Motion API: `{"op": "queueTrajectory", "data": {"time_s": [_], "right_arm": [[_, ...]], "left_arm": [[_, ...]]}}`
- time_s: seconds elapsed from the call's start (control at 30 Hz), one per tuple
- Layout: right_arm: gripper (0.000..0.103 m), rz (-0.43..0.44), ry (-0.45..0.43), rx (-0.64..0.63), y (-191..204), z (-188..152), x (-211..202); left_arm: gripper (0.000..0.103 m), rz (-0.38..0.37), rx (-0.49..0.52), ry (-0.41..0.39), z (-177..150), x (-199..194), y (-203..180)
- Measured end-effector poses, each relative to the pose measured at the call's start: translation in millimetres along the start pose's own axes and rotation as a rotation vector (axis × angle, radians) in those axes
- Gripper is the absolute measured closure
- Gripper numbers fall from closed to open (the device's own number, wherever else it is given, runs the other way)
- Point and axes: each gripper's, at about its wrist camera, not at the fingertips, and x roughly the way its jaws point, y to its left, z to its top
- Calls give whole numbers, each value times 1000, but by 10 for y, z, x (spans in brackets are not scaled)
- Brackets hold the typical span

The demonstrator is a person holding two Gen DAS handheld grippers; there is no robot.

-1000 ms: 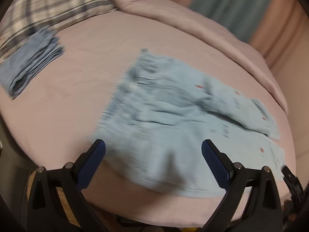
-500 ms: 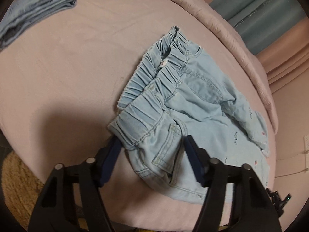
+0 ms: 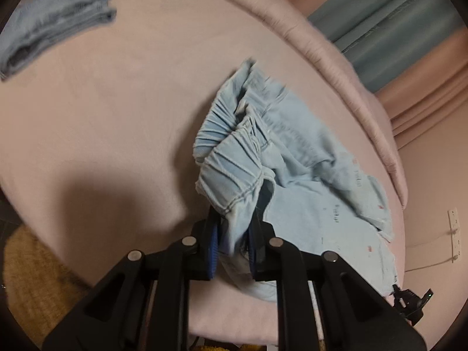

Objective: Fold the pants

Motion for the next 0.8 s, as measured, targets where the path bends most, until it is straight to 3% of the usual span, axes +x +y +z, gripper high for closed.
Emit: {"op": "queueTrajectory", "data": {"time_s": [0.17, 0.27, 0.33, 0.5, 0.57, 0.63, 0.8], "right_arm": [[96, 45, -41, -26, 76, -42, -321], [96, -7, 28, -38, 27, -143, -67], [96, -45, 60, -30, -26, -182, 77], [97, -10, 8, -50, 0, -145, -156], [97, -9, 8, -62, 26, -141, -188], [97, -42, 27, -71, 1, -181, -98], [97, -99, 66, -54, -104, -241, 126]], "left_arm": [[86, 71, 44, -6, -44, -154, 163], [86, 99, -2, 69, -78, 48, 329], [86, 96, 9, 64, -72, 1, 313], [85, 121, 73, 22, -16, -202, 212], [84, 143, 73, 48, -34, -116, 268], [83, 172, 59, 88, -88, 18, 324], [78, 193, 67, 93, -82, 94, 334]]}}
